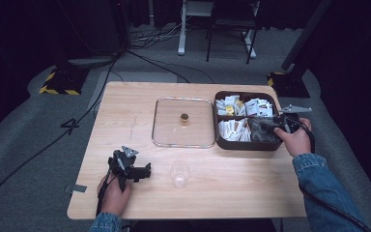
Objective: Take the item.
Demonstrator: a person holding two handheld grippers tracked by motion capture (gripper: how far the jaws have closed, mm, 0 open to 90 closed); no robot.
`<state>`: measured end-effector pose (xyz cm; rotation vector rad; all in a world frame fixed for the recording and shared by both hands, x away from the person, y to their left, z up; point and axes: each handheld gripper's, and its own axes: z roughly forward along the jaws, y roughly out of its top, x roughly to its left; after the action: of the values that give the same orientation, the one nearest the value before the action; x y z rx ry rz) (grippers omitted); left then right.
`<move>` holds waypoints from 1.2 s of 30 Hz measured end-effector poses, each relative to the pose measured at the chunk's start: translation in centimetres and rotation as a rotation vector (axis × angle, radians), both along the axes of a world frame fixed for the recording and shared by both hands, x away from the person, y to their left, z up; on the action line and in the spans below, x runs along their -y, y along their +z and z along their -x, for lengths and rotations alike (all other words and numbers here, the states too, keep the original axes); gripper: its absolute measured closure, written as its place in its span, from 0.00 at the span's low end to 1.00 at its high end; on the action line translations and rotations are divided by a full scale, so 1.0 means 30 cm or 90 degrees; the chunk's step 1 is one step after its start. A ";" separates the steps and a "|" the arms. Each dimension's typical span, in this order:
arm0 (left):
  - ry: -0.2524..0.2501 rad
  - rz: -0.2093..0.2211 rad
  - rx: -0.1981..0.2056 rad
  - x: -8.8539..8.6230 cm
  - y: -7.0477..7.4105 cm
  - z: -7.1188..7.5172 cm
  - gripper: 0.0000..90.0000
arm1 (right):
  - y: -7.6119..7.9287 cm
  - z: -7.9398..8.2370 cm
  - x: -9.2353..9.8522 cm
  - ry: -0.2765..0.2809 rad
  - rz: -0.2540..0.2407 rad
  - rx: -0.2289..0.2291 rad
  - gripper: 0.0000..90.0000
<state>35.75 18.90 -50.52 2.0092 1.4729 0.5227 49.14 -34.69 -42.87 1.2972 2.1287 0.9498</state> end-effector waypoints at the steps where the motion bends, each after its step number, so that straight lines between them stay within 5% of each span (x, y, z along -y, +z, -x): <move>1: 0.000 0.000 0.000 0.000 0.000 0.000 0.00 | -0.009 -0.005 -0.005 -0.002 0.006 -0.010 0.42; 8: 0.000 0.000 0.000 0.000 0.000 0.000 0.00 | -0.047 -0.022 -0.009 0.002 0.002 -0.050 0.57; 15: 0.000 0.000 0.000 0.000 0.000 0.000 0.00 | -0.051 -0.019 -0.008 0.002 0.009 -0.059 0.72; 25: 0.000 0.000 0.000 0.000 0.000 0.000 0.00 | -0.034 -0.007 -0.008 0.007 0.025 -0.043 0.81; 36: 0.000 0.000 0.000 0.000 0.000 0.000 0.00 | 0.001 0.020 0.015 0.000 -0.013 -0.004 0.82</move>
<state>35.75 18.90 -50.53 2.0091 1.4731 0.5224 48.54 -35.14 -42.84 1.3112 2.1291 0.9708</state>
